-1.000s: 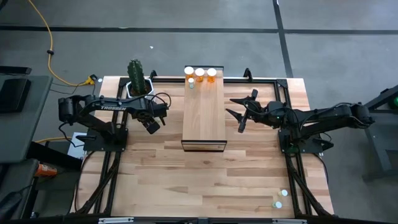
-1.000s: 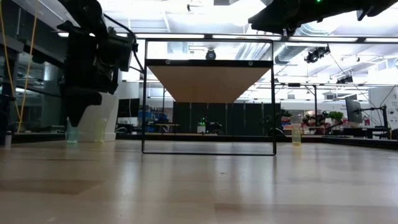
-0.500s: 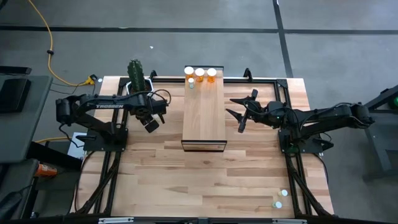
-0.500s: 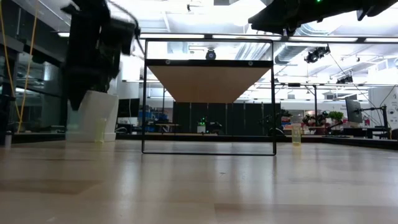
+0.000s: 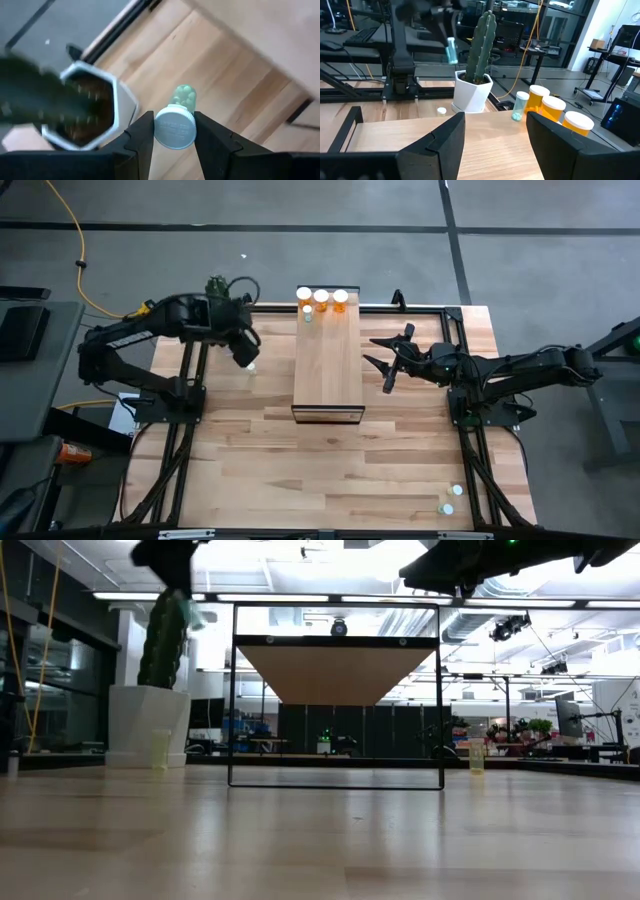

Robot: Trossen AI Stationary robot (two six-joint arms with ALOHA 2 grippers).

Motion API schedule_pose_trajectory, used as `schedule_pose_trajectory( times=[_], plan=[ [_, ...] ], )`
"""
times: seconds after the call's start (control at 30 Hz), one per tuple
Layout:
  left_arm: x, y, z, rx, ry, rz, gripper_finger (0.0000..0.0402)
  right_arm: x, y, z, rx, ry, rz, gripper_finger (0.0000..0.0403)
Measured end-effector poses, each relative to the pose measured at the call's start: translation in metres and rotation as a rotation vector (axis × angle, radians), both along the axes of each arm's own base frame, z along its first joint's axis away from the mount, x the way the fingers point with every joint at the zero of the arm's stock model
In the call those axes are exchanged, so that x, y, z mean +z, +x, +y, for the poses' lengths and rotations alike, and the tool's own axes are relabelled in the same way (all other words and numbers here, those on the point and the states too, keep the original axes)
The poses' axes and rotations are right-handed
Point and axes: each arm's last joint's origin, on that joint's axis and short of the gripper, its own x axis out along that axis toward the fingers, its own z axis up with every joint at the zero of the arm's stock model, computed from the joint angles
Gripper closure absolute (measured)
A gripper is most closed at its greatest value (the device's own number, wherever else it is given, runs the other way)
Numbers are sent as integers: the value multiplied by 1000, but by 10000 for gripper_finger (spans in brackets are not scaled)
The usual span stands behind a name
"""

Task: Pick and place medicine bottles onto shelf by color
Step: Put the top green pill bottle on the shelf aligned with the other green pill bottle

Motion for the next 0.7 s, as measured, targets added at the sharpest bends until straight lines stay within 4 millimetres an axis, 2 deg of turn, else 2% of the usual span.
schedule_pose_trajectory(
  times=[0.13,0.5,0.7],
  plan=[
    [11,28,10,-69,2,11,286,0,0,0,0,3,-5,199],
    [-1,128,48,-275,97,127,286,0,0,0,0,0,-5,199],
    [-8,172,65,-456,192,135,286,0,0,0,0,0,1,198]
  ],
)
